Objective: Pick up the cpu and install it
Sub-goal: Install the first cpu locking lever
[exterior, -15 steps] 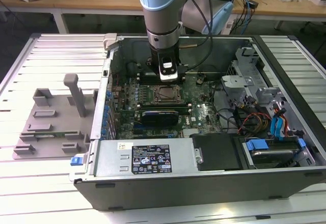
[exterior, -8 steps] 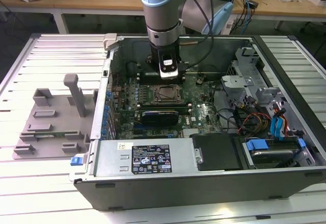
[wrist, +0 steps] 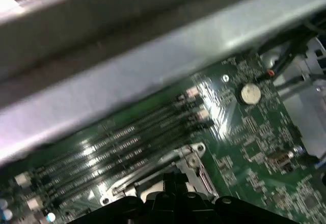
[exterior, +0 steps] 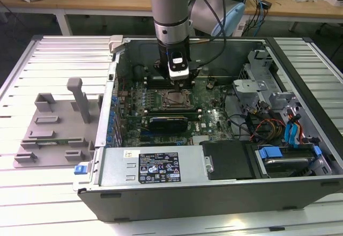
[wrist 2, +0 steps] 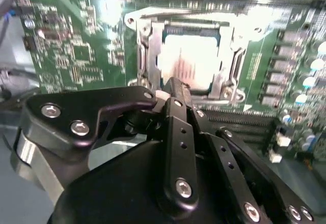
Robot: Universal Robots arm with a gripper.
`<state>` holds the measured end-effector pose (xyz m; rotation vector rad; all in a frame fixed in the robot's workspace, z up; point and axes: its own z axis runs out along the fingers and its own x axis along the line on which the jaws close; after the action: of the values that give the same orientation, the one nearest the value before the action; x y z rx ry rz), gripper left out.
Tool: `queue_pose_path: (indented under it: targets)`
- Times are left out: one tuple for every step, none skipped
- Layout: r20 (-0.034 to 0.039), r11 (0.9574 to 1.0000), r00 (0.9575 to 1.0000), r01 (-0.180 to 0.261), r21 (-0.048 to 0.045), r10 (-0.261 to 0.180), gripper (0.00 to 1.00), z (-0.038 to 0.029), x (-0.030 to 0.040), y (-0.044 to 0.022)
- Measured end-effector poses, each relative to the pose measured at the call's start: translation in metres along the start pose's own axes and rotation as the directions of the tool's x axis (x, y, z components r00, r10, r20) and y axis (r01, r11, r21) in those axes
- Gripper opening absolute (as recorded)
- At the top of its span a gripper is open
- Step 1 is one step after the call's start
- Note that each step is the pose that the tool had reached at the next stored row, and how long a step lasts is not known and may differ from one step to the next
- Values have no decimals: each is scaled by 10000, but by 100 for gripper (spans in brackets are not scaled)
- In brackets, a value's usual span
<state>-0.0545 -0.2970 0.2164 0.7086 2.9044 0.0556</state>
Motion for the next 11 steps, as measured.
queue_pose_path:
  targets:
    - [1,10000,10000,-1,-1,1,11,0,-4,-9]
    - [1,10000,10000,-1,2,1,11,-1,-17,-37]
    - [0,10000,10000,-2,-1,2,11,-1,-44,-97]
    - [0,10000,10000,-1,-4,1,11,-1,-59,-130]
    - [0,10000,10000,-2,-2,2,11,-1,-59,-130]
    - [0,10000,10000,-1,-2,1,11,-1,-60,-131]
    - [0,10000,10000,97,1,-97,11,0,-60,-132]
    - [1,9992,9992,396,8,-396,11,6,-59,-132]
    - [-12,9970,9970,777,0,-777,11,10,-58,-132]
    - [-23,9948,9948,1015,2,-1015,11,13,-58,-132]
    - [-27,9933,9933,1159,8,-1159,11,13,-58,-132]
